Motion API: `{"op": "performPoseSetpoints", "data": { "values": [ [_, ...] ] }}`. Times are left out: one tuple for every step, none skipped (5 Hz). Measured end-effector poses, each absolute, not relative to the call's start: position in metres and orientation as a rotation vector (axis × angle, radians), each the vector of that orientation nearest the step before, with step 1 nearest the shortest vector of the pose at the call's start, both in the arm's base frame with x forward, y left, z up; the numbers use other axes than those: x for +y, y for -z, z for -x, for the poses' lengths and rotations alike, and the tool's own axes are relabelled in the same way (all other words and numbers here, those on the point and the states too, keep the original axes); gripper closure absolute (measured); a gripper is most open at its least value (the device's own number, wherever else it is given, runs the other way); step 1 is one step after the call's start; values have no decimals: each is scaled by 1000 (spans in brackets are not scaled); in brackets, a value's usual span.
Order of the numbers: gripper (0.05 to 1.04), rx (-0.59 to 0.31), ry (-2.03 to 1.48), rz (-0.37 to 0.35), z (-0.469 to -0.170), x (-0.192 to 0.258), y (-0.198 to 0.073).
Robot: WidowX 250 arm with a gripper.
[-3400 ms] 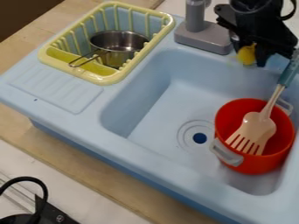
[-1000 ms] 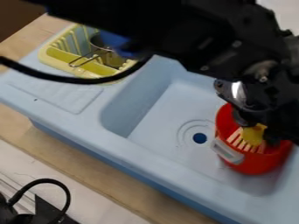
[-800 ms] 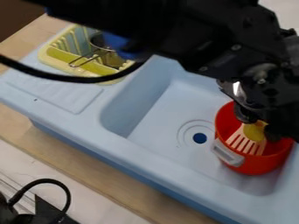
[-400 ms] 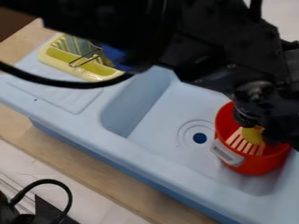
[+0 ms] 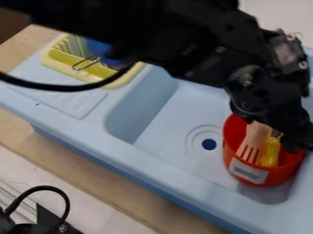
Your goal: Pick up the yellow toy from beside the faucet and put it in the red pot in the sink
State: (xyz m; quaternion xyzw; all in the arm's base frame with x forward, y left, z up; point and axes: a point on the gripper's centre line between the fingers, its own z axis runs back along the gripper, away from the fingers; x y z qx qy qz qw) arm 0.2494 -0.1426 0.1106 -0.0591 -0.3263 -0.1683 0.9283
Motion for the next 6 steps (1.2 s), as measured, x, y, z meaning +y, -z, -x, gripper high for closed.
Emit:
{"op": "performPoseSetpoints", "data": {
  "values": [
    [86, -699, 344, 128, -247, -140, -113],
    [86, -664, 341, 112, -243, -136, -111],
    [86, -617, 345, 116, -235, -135, -114],
    [86, -544, 323, 97, -232, -125, -114],
    [86, -491, 293, 92, -230, -114, -114],
    [86, -454, 272, 59, -229, -103, -118]
  ]
}}
